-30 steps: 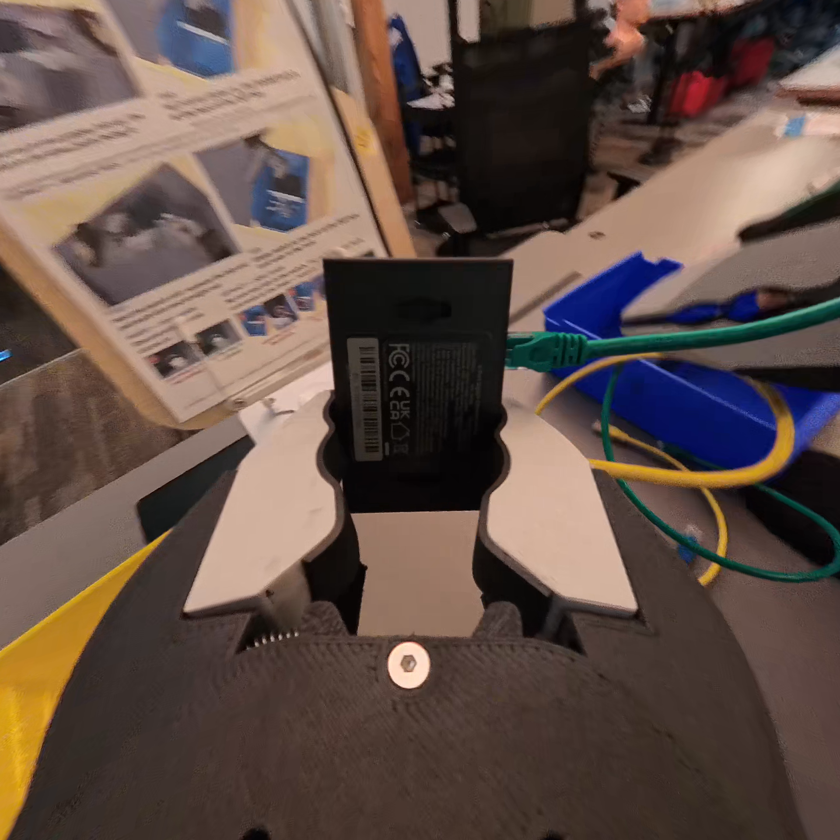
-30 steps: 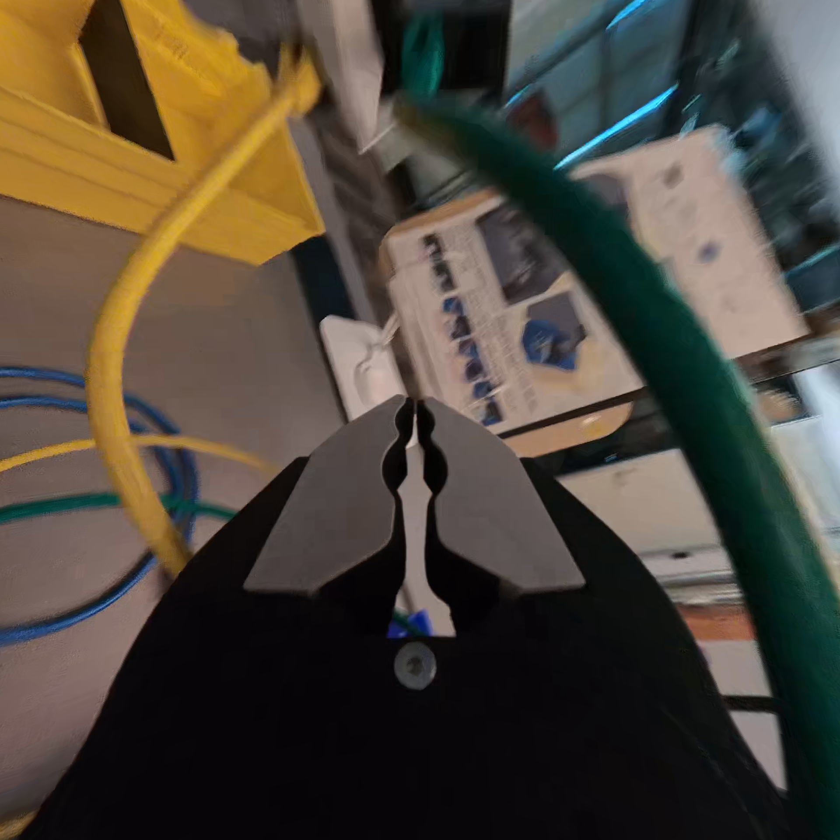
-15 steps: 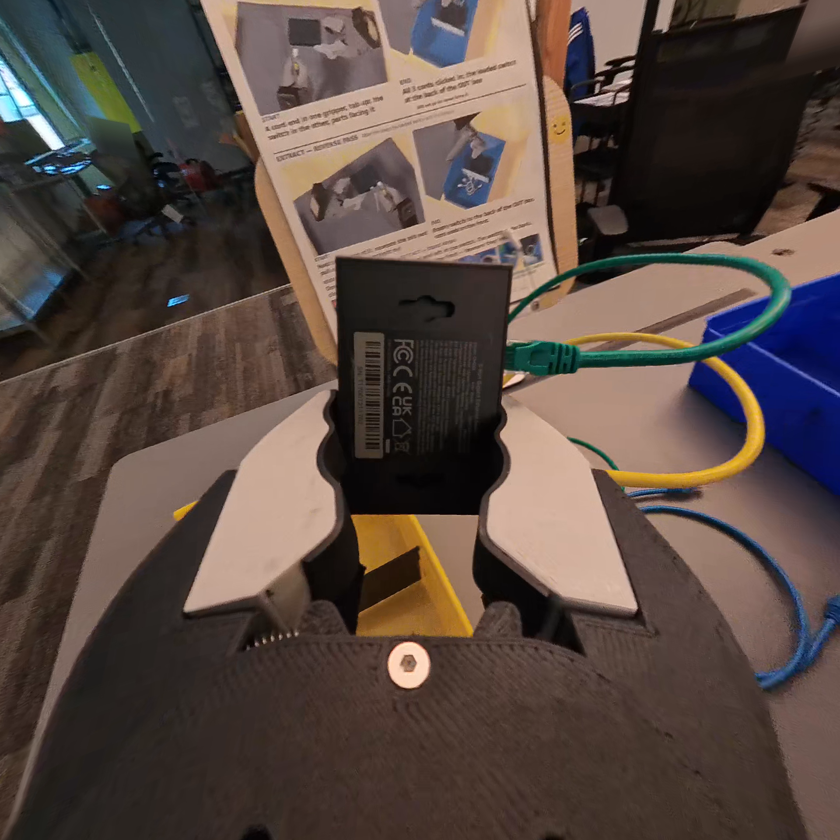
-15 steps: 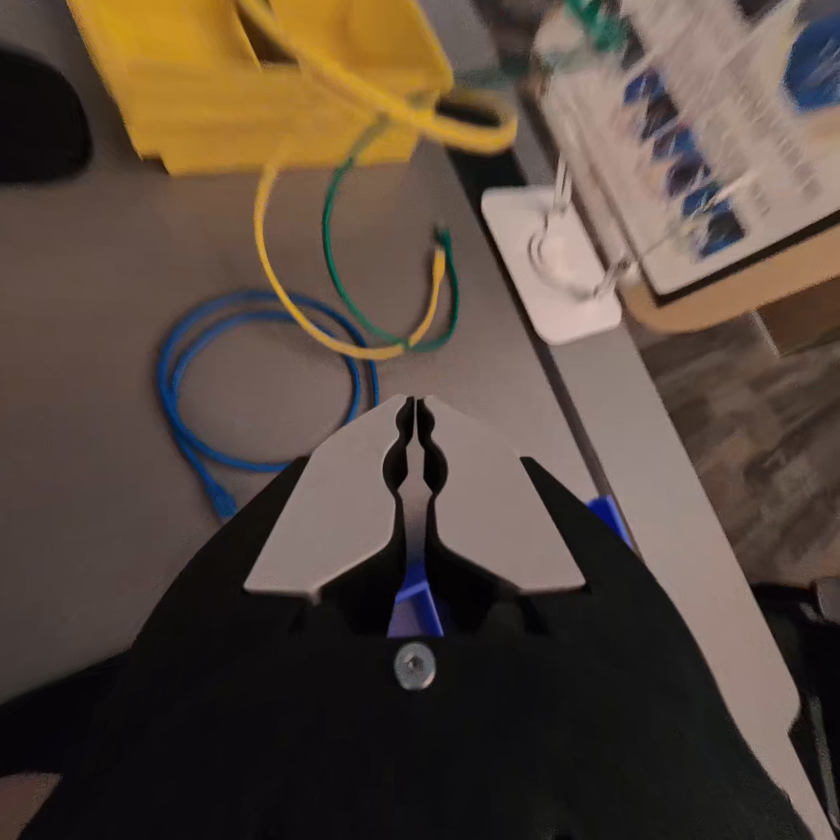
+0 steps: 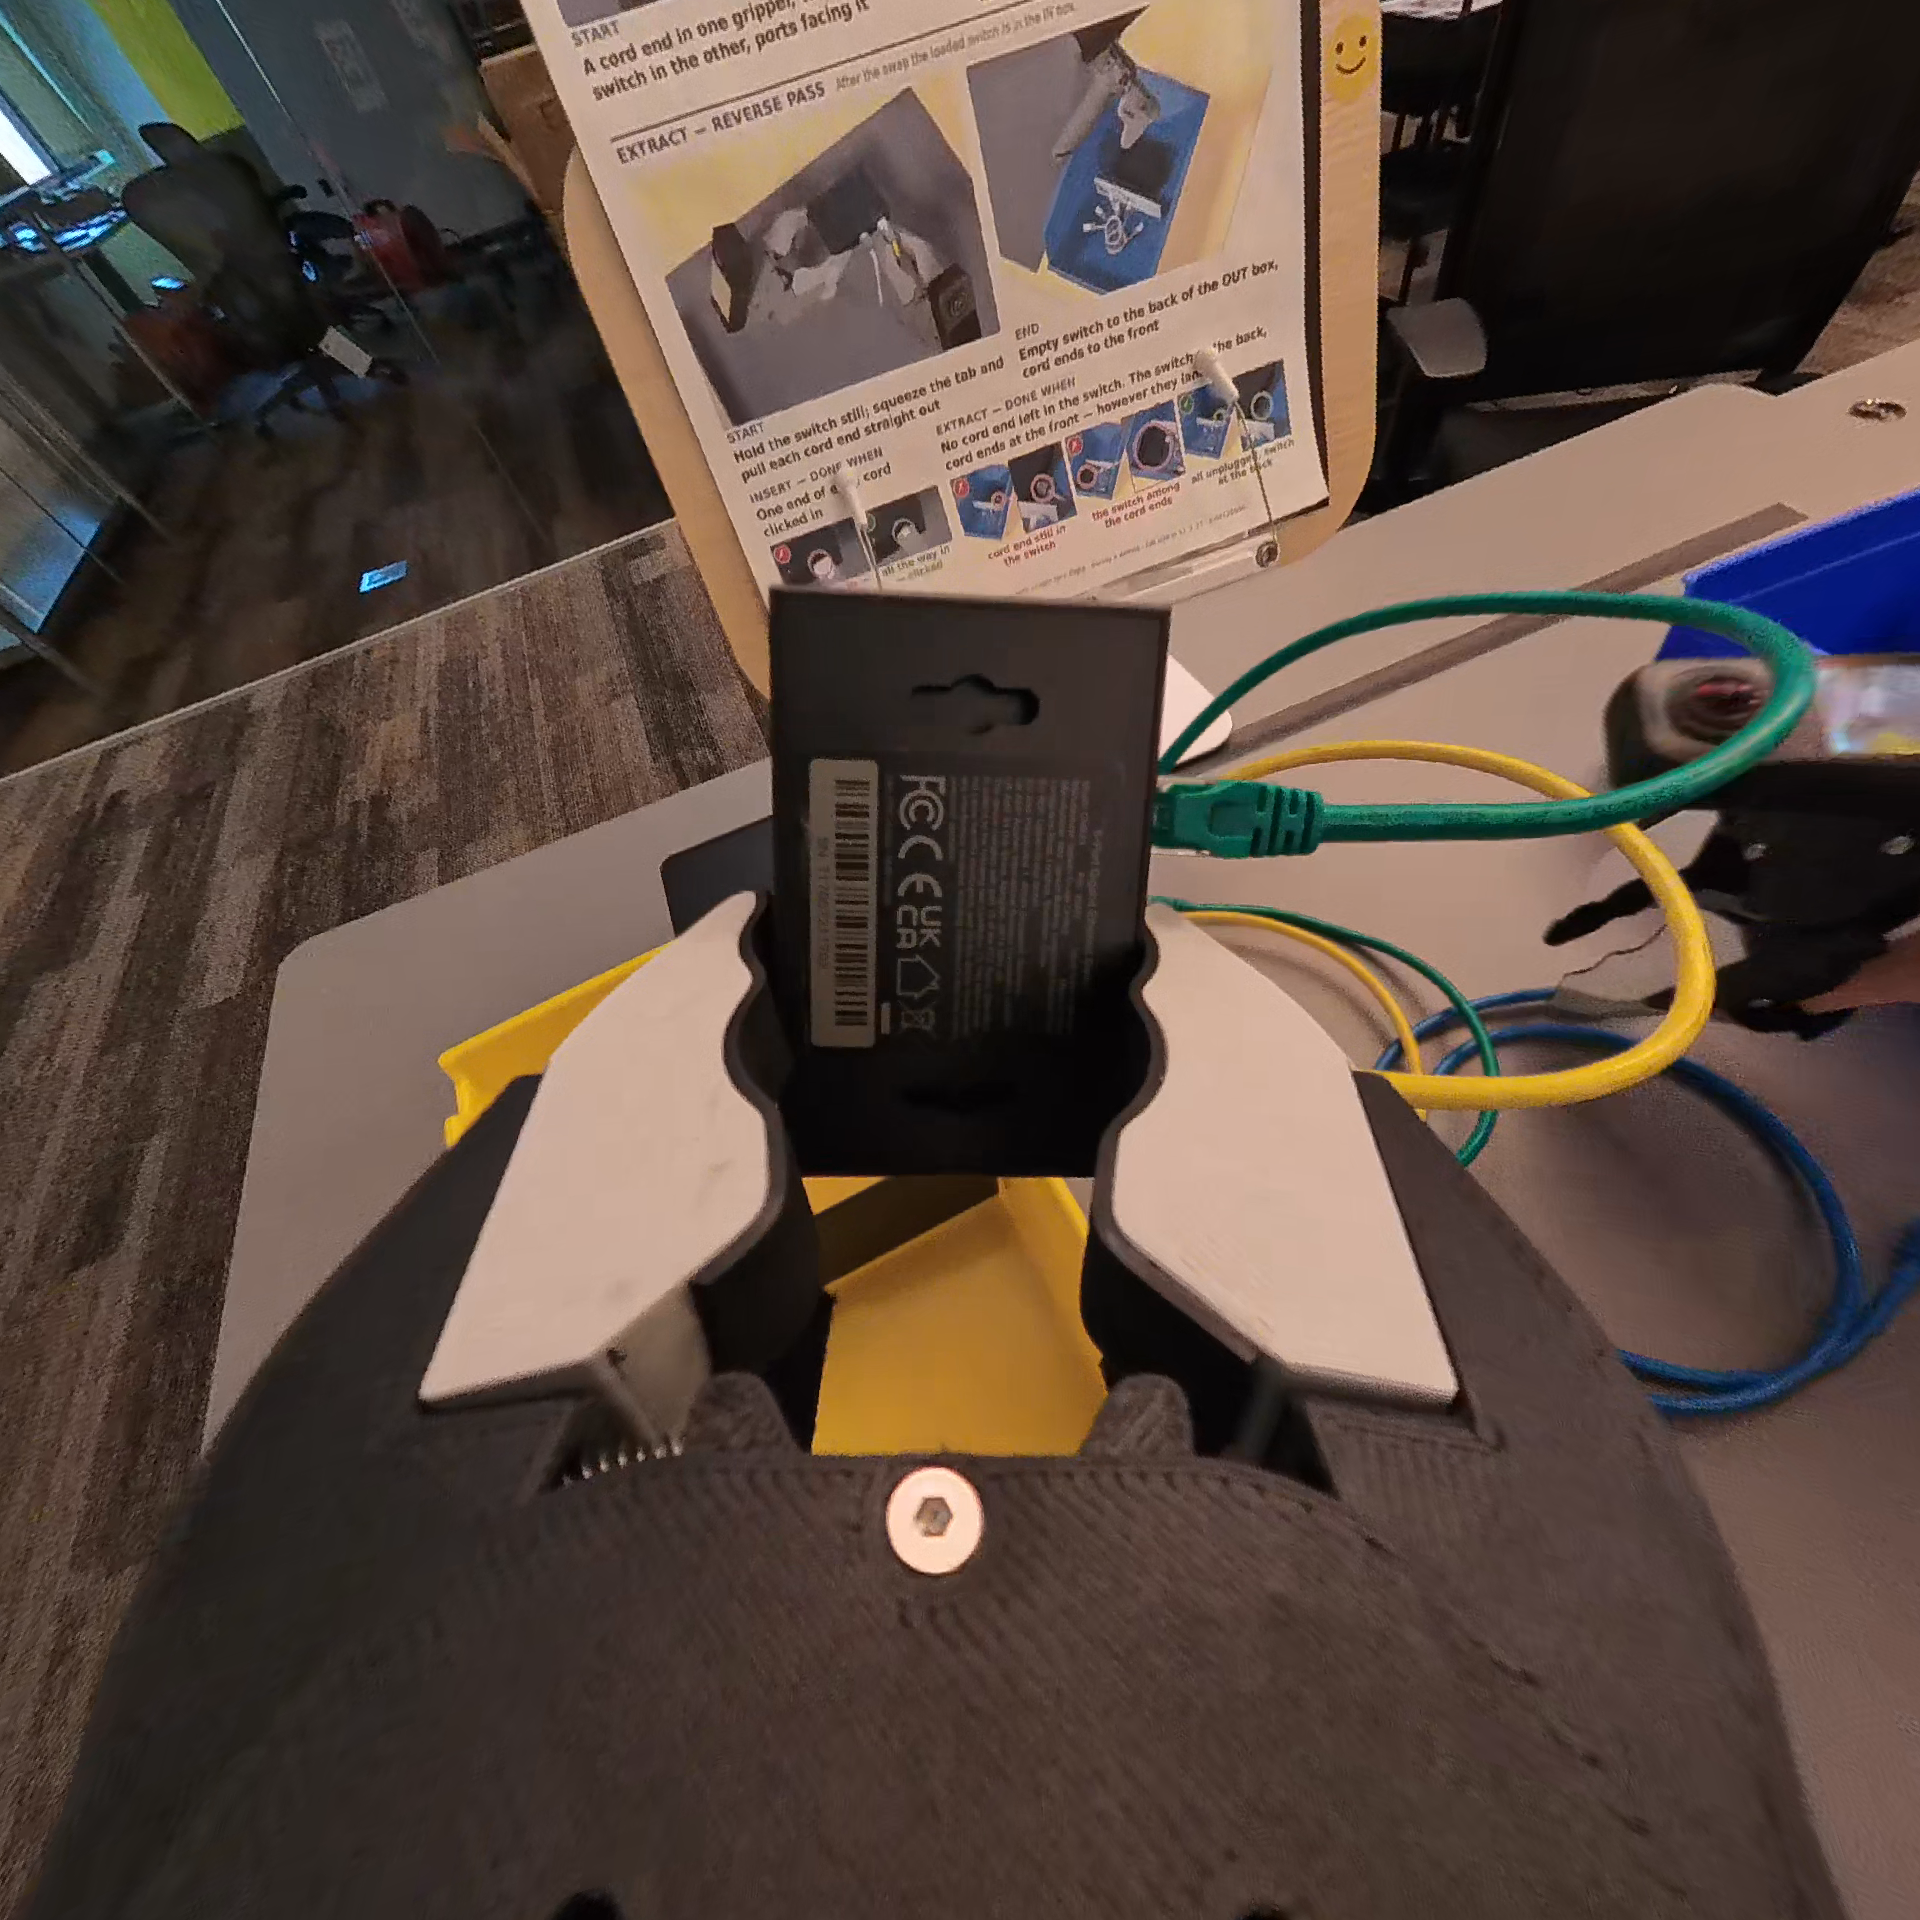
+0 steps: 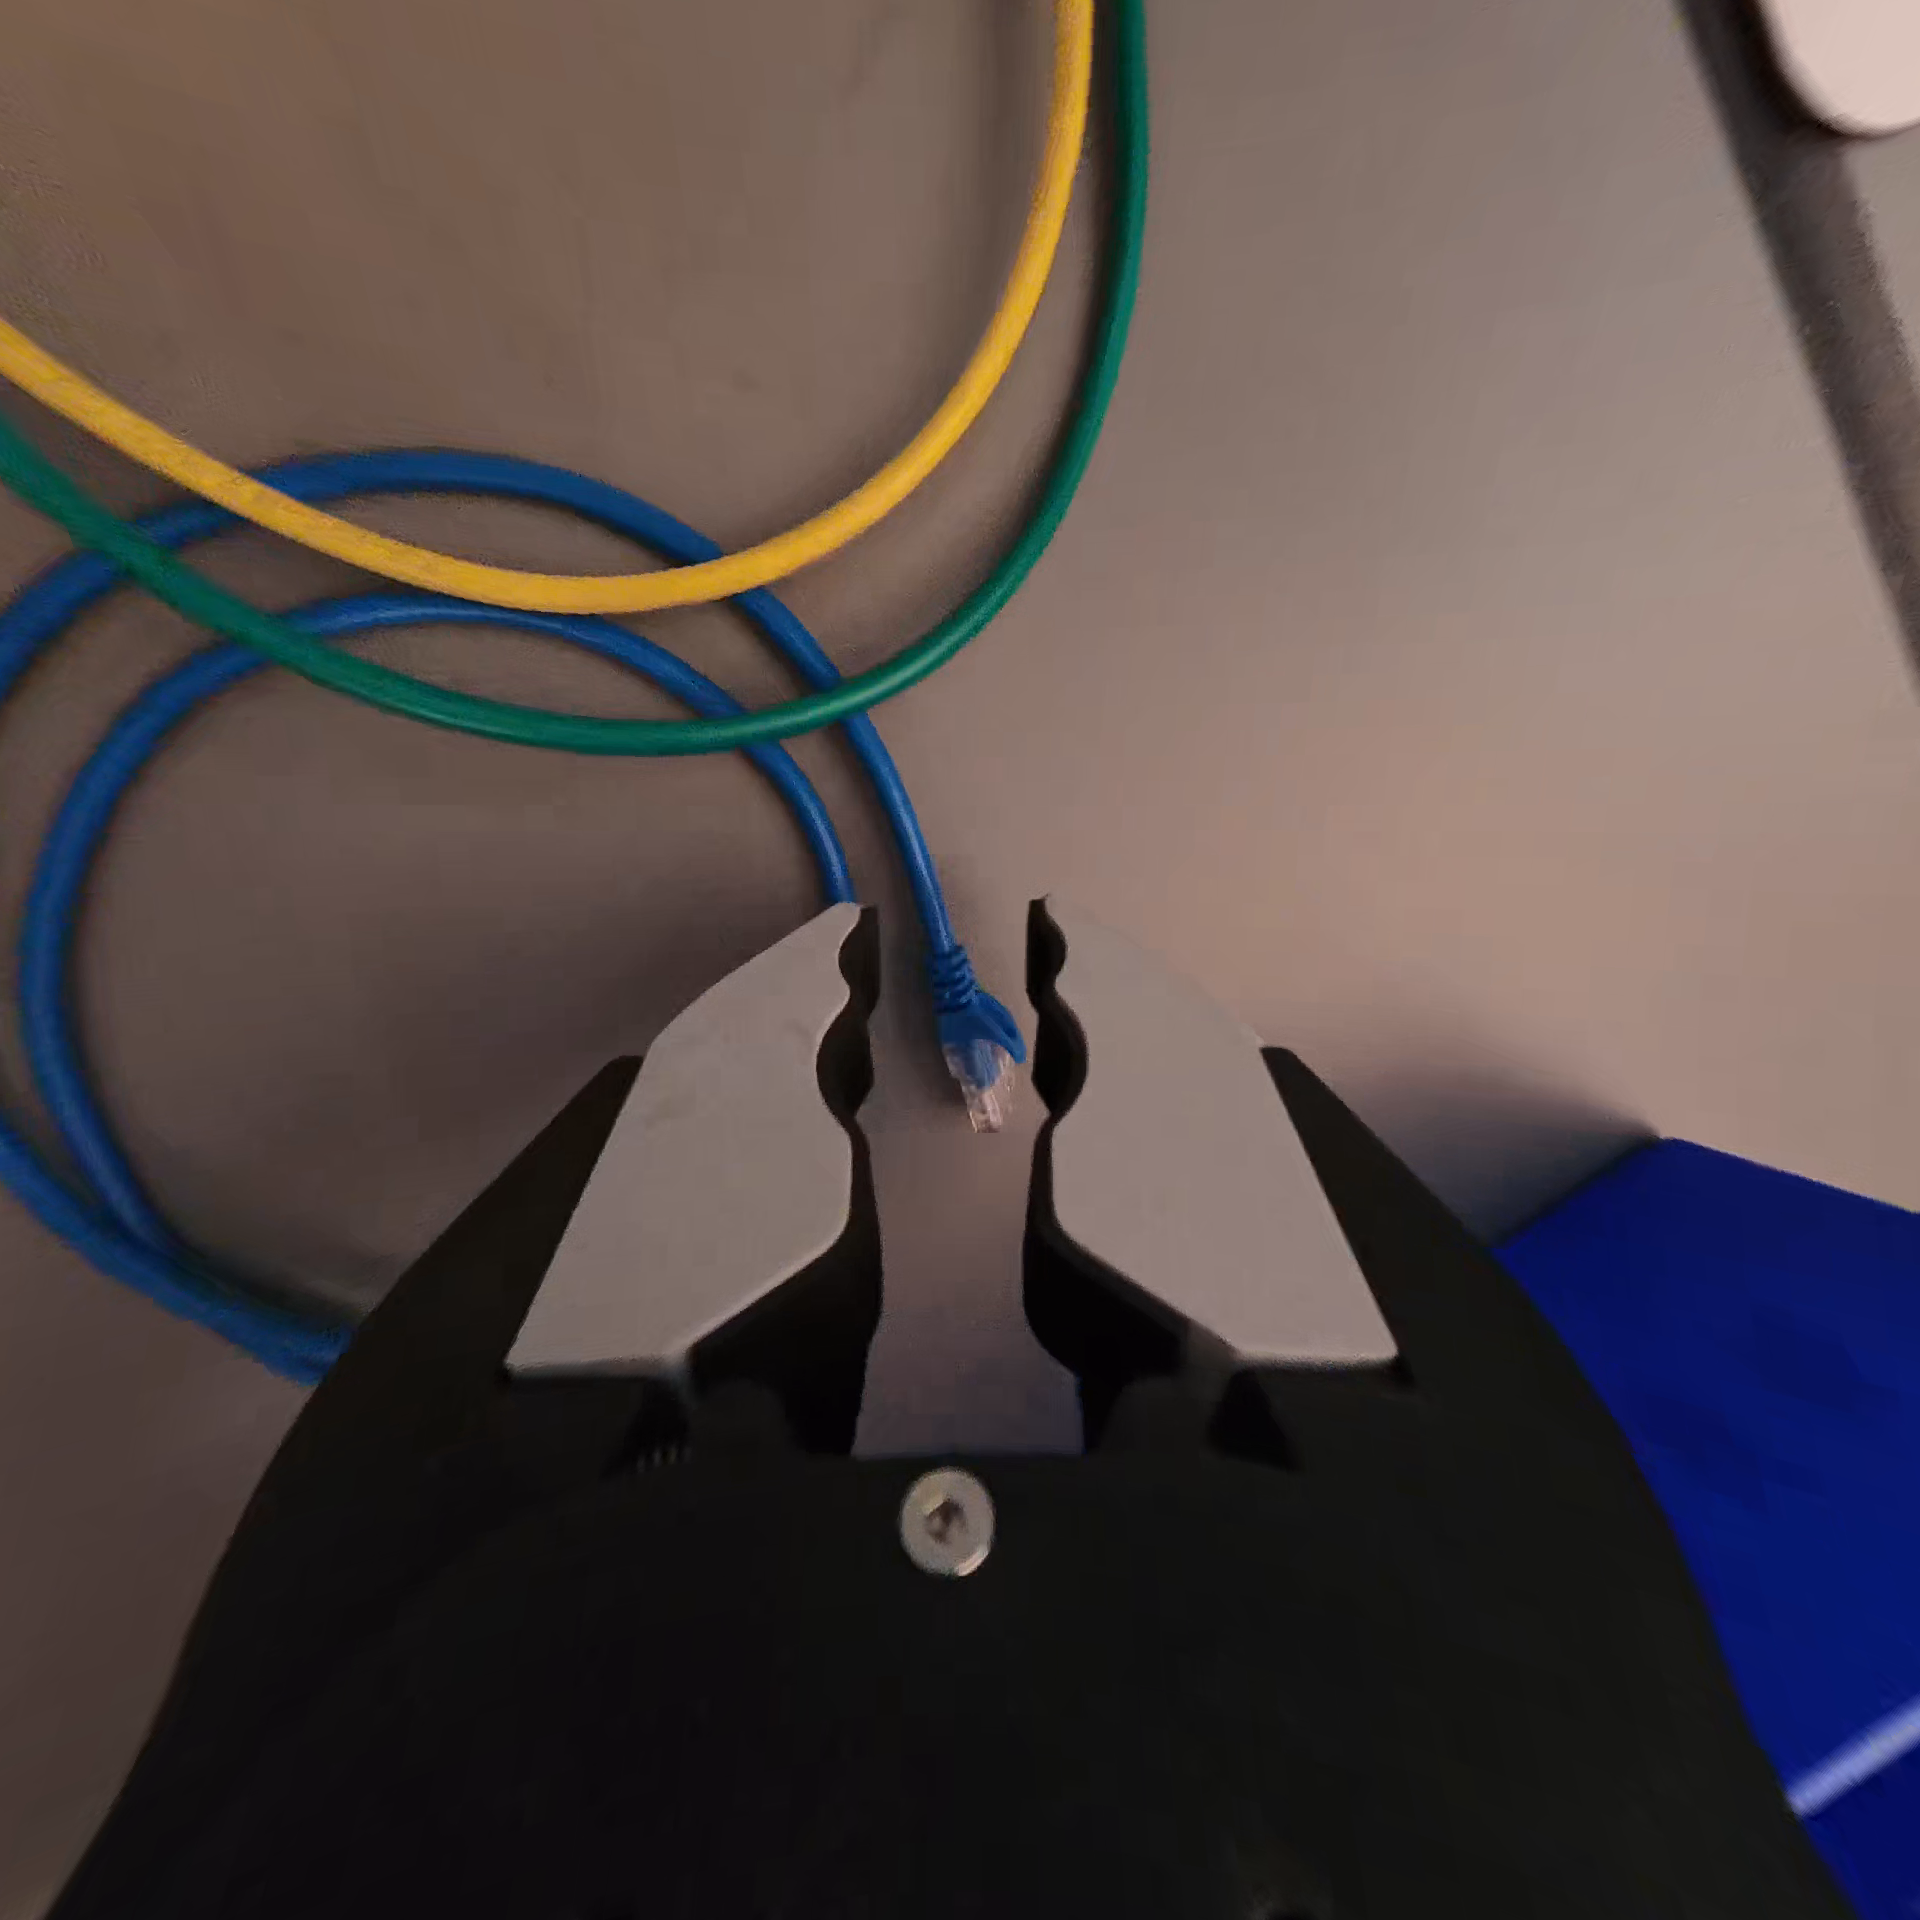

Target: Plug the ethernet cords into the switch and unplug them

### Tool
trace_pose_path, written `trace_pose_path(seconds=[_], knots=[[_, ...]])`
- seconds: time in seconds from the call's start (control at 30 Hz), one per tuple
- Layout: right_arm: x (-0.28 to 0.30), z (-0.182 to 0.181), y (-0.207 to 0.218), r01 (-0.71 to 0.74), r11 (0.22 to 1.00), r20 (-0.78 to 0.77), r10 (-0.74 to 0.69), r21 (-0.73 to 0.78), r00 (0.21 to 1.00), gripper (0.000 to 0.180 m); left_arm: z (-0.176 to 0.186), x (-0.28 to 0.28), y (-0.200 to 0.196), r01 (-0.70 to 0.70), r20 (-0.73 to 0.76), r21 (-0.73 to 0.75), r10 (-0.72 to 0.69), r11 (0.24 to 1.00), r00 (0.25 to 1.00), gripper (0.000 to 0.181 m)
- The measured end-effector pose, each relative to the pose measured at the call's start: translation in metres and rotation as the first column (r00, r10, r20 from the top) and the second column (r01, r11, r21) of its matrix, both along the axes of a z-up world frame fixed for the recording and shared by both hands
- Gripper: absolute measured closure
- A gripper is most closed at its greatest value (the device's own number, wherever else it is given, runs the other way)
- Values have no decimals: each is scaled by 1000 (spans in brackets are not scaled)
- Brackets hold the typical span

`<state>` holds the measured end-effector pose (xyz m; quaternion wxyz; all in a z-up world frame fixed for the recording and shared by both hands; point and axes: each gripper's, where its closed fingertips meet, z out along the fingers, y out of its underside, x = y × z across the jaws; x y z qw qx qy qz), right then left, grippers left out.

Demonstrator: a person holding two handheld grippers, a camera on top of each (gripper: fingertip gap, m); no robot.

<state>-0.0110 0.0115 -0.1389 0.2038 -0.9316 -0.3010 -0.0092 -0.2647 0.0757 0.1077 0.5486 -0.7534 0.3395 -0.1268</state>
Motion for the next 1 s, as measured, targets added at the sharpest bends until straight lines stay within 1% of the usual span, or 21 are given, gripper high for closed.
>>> trace_pose_path(seconds=[0.03,0.1,0.2,0.23,0.27,0.33,0.37,0.4,0.47,0.5,0.57,0.63,0.73,0.83,0.9,1.0], knots=[[2,-7,0,2,1000,16,-2,-19,1000,152,-1,-1,-1,4,-6,-2,-4,1000,1000,120],[0,-18,-1,-1,999,9,1,-49,1000,155,-2,-2,-3,8,-16,-4,-8,1000,1000,119],[2,-24,2,5,999,6,-5,-51,1000,171,-5,-2,-3,13,-26,-10,-13,1000,1000,119],[3,-24,0,-1,998,2,1,-63,1000,172,-5,-1,-3,15,-29,-10,-15,1000,999,119],[7,-24,-2,-5,997,19,7,-82,1000,172,-5,0,-3,16,-30,-10,-16,1000,999,119],[27,-19,-6,16,996,113,-6,-88,994,173,-4,1,-3,16,-28,-9,-16,1000,999,119],[38,-11,-7,36,996,154,-24,-77,988,173,-4,1,-3,16,-26,-6,-16,1000,1000,119],[51,2,-5,70,997,208,-62,-30,976,172,-3,2,-3,15,-23,-5,-15,1000,1000,119],[82,43,-1,139,982,335,-173,125,926,172,-3,6,-5,25,-24,-7,-26,1000,999,120],[86,64,0,145,969,329,-206,200,922,172,-4,10,-6,38,-32,-11,-39,999,999,119],[91,103,1,153,924,297,-264,350,918,172,-8,21,-12,82,-59,-27,-84,996,995,120],[99,142,1,138,852,291,-318,505,902,172,-16,34,-19,140,-98,-58,-146,988,984,119],[110,187,-6,132,742,243,-375,657,895,172,-29,45,-25,179,-168,-97,-193,979,967,119],[129,221,-17,140,631,196,-433,763,880,172,-44,53,-33,227,-228,-150,-257,962,939,119],[132,239,-21,139,555,119,-403,820,908,172,-60,59,-41,288,-284,-199,-336,937,898,120],[141,264,-28,153,434,24,-375,888,927,172,-84,77,-49,359,-329,-281,-440,890,835,120]])
